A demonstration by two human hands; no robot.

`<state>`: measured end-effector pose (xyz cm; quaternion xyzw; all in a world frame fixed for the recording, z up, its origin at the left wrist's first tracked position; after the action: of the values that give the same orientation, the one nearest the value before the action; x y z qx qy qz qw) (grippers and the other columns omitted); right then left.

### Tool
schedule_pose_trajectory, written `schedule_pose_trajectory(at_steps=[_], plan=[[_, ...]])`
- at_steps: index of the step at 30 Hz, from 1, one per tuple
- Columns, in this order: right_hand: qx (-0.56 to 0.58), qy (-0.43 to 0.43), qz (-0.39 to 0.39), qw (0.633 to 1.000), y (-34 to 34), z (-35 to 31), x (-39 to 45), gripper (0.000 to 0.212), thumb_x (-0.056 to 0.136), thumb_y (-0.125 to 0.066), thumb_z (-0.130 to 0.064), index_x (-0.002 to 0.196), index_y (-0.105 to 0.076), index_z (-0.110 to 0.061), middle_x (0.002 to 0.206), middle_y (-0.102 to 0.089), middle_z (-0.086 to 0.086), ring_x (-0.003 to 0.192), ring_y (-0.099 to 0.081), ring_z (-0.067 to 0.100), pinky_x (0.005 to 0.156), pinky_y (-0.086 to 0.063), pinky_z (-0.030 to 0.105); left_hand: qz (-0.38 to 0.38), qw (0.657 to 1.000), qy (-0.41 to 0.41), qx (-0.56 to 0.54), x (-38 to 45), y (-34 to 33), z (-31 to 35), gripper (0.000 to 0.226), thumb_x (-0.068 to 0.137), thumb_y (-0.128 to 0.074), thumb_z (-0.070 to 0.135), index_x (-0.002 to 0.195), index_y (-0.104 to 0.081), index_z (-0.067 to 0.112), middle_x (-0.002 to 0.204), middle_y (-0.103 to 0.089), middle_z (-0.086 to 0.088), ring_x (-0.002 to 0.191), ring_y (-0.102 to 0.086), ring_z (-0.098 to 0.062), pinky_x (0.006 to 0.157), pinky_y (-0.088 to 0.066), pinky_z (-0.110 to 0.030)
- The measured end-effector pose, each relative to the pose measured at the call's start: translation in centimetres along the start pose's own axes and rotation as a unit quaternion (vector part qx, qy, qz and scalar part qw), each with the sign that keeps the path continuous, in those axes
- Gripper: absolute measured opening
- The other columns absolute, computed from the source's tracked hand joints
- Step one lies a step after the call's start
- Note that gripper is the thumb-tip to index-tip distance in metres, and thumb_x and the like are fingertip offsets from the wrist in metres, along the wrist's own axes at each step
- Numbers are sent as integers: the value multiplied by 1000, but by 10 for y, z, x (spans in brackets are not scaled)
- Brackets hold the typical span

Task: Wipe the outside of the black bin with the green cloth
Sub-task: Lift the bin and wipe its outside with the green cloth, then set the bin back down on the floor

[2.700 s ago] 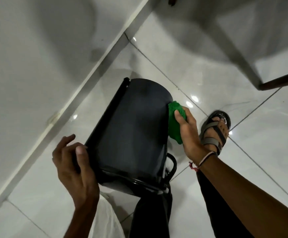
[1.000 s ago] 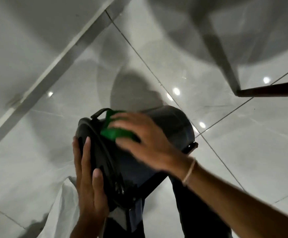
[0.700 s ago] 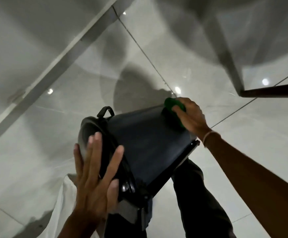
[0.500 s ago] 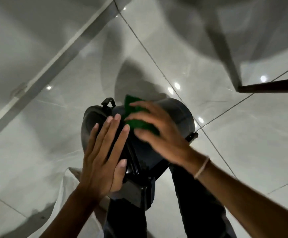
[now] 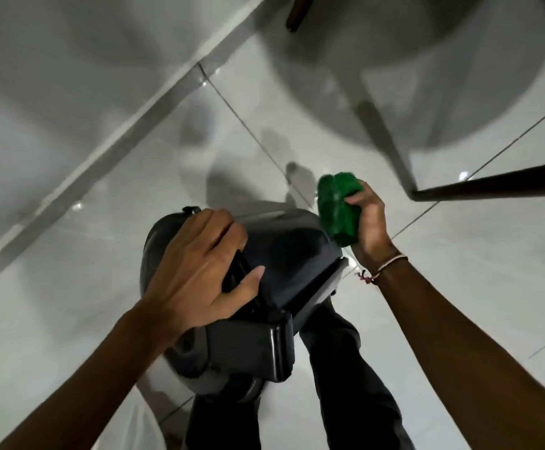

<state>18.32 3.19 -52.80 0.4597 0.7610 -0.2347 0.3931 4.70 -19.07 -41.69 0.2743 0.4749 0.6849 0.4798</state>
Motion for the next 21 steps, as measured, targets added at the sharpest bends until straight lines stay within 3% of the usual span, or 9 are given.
schedule_pose_trajectory(at_steps=[4,7,9,12,15,18,20,21], plan=[[224,-57,-101,968,-41,-66,-37,27,86,-44,-16,101,-67,-16,95,-70,7,86,-68,26,83,-54,38,-27,992,121,-29,24,12,-22,49,94,-48,52,81,-60,7,84,-57,-13,77,-58,-33,74,-37,-36],[312,-83,-152,934,-73,-106,-67,26,73,-52,-25,90,-69,-14,93,-71,8,88,-67,28,95,-50,40,-3,963,253,-89,59,26,-45,49,98,-39,59,79,-47,15,84,-49,-6,85,-51,-29,82,-36,-39],[338,-82,-166,923,-88,-128,-82,19,73,-54,-28,84,-65,-17,91,-68,6,88,-66,26,100,-50,39,19,947,310,-81,87,34,-56,49,103,-46,55,79,-48,11,83,-52,-11,90,-59,-38,84,-40,-44],[353,-68,-198,912,-102,-154,-95,14,79,-54,-31,82,-59,-19,92,-61,3,88,-60,23,110,-42,40,-7,926,375,-51,129,36,-63,55,109,-45,50,106,-65,-1,114,-66,-28,118,-61,-47,100,-45,-51],[351,-70,-246,901,-106,-174,-112,22,83,-54,-32,87,-67,-14,93,-67,6,89,-65,25,97,-50,39,-64,907,416,-6,163,31,-62,54,112,-41,43,139,-56,-1,143,-58,-28,138,-53,-45,114,-40,-51],[320,-36,-258,911,-106,-196,-133,30,86,-53,-30,104,-66,-10,97,-68,9,91,-66,25,91,-54,40,-81,901,427,17,190,22,-63,44,113,-41,28,146,-51,0,148,-55,-25,140,-51,-41,116,-41,-49],[247,66,-242,936,-99,-217,-146,31,91,-49,-24,116,-64,-14,101,-70,5,94,-69,22,88,-58,40,-56,893,447,-13,202,18,-71,48,113,-36,32,142,-52,-3,146,-56,-28,139,-51,-44,115,-41,-51],[178,162,-218,946,-92,-232,-152,28,94,-47,-22,115,-65,-18,101,-72,-2,96,-71,18,85,-61,41,-39,890,453,-27,207,16,-76,55,113,-34,39,142,-52,-5,147,-56,-31,140,-50,-46,116,-40,-53]])
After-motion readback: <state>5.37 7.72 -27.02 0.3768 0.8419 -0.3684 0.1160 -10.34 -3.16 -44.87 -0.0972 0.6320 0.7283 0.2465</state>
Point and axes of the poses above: each hand's wrist, its own x-axis towards the middle knuckle, its own y-axis out of the back of the hand, z = x × y, the point moved 3 cm from there along x, towards the middle knuckle
